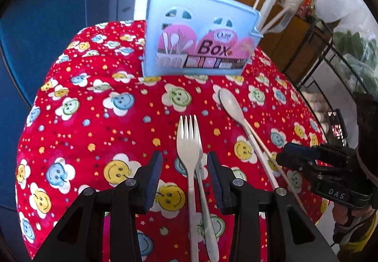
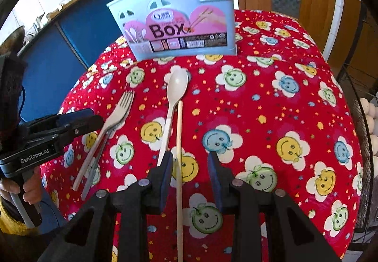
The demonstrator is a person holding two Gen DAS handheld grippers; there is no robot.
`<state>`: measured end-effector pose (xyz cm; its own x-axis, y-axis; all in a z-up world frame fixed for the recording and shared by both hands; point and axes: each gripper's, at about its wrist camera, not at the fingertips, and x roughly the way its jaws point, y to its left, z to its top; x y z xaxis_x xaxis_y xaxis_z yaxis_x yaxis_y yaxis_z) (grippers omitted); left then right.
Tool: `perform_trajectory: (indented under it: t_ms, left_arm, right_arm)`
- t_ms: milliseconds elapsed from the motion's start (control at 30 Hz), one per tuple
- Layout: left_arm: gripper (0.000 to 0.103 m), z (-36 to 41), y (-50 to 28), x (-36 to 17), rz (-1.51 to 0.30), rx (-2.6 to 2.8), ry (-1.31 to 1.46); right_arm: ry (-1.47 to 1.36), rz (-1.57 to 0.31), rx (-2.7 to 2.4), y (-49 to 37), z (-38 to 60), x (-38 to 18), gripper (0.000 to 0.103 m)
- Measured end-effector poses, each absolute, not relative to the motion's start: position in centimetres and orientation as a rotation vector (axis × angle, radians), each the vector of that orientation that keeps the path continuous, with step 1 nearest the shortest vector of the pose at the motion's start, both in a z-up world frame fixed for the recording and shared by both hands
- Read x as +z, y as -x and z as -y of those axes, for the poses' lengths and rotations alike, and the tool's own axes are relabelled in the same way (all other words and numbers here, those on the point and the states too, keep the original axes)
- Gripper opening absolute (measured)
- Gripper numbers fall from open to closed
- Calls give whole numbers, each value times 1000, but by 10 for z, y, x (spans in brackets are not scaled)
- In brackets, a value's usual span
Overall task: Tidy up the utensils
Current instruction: 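Move both tools down toward the white plastic fork and wooden chopstick, then close the left tool on a white plastic fork while the right tool grips a wooden chopstick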
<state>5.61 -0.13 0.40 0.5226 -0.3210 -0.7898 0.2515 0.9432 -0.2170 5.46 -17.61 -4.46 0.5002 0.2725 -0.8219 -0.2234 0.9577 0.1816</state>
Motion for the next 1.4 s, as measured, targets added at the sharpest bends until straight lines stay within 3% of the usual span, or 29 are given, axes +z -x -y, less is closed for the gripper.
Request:
perform_trajectory:
  t_ms: [933,1200,1400]
  left_arm:
    - [40,-6,-91,-19,-993,-262,31]
    - [40,-14,-119,-21,-1018,-329,99]
    - [25,-17,-122,-21,-1009,-351,120]
  right_arm:
    - [-5,-1048,292,-89,166,-50,33]
    - [28,-1065,302,-110,163,-50,28]
    - [-16,-1064,303,-124,168,-52,16]
